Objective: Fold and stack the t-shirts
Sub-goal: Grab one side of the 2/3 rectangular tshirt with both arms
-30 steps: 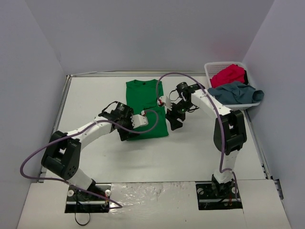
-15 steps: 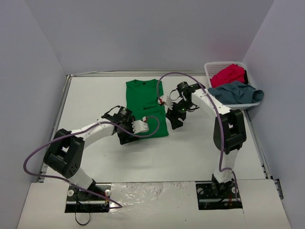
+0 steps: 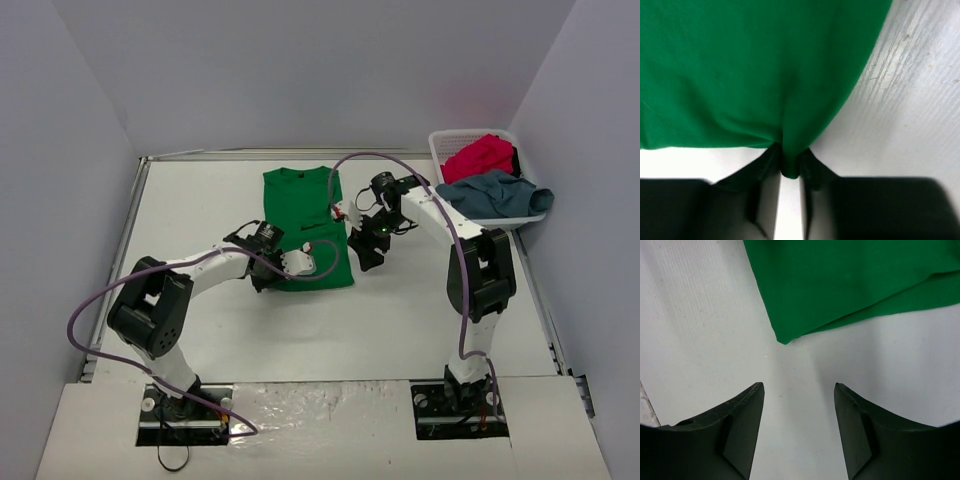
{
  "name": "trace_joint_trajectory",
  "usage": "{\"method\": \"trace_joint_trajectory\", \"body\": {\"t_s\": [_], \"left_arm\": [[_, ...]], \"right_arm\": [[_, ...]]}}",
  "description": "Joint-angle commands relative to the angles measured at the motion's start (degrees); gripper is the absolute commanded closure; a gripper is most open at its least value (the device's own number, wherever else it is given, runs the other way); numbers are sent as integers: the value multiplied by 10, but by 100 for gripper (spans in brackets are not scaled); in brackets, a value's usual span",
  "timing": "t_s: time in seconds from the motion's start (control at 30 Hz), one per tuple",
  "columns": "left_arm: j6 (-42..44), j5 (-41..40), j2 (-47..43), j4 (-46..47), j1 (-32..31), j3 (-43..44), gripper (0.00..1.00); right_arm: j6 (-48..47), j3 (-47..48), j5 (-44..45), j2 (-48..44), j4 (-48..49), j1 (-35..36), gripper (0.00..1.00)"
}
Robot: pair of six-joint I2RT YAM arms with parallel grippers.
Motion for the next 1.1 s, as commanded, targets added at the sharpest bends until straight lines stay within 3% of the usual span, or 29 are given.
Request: {"method": "trace_joint_trajectory", "body": {"t_s": [0.0, 0.07, 0.17, 0.33, 0.47, 0.73, 1.07], "left_arm": [[-4, 12, 13, -31, -2, 1, 86], [0, 33, 11, -52, 2, 6, 94], [0, 75, 2, -78, 15, 14, 97], [3, 155, 2, -124, 47, 34, 98], [12, 232, 30, -176, 76, 69, 98], [3, 286, 60, -211, 100, 108, 98], [6, 293, 82, -233, 107, 124, 97]], "right_arm": [[-5, -1, -8, -15, -22, -4, 47], [-26, -18, -28, -32, -21, -4, 47], [-55, -44, -56, -57, -18, -4, 45], [-62, -102, -65, -106, 33, 2, 46], [-43, -175, -23, -150, 115, 30, 46], [-17, -303, 32, -203, 277, 101, 44], [-18, -320, 43, -149, 361, 118, 43]]}}
